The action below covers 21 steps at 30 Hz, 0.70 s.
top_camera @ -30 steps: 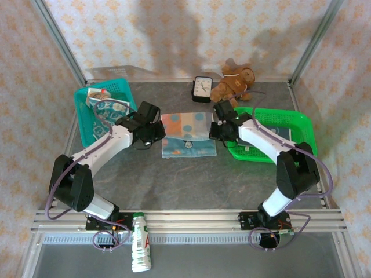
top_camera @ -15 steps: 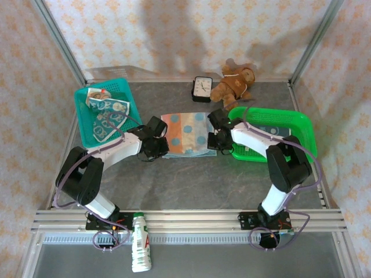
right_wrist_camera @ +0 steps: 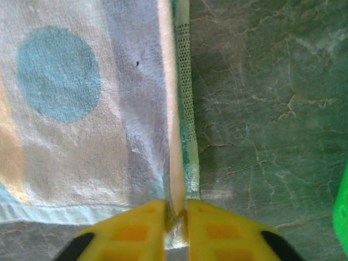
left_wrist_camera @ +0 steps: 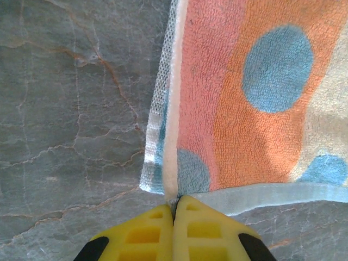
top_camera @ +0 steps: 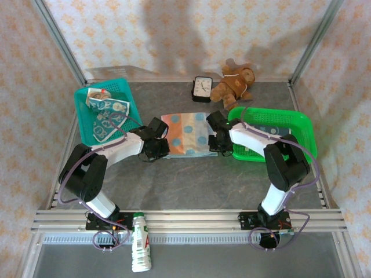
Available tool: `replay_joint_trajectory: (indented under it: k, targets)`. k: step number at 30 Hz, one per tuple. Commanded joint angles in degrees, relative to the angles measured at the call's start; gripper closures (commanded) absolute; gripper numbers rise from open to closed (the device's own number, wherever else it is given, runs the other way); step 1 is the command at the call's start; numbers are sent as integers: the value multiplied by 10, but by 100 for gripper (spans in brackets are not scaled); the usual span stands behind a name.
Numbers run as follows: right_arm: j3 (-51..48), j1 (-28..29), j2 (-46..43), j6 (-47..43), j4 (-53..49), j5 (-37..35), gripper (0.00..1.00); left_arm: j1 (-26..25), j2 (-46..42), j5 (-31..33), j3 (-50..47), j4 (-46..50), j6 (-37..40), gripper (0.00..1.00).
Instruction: Fold and stack the towels
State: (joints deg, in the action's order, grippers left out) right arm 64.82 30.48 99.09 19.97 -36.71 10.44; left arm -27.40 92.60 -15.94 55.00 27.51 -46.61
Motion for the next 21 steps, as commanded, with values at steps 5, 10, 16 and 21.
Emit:
replay_joint_trajectory:
  k: [5, 10, 16, 21]
  targets:
    - [9, 7, -2, -1, -19, -16, 58, -4, 4, 24, 14, 39, 20, 58]
    - [32, 11, -2, 1, -19, -18, 58, -3, 3, 62, 70, 98, 55, 55]
    - [69, 12, 32, 2, 2, -8, 66, -1, 39, 56, 130, 93, 77, 56]
    - [121, 12, 93, 3, 27, -11, 82, 3, 112, 34, 180, 53, 79, 82]
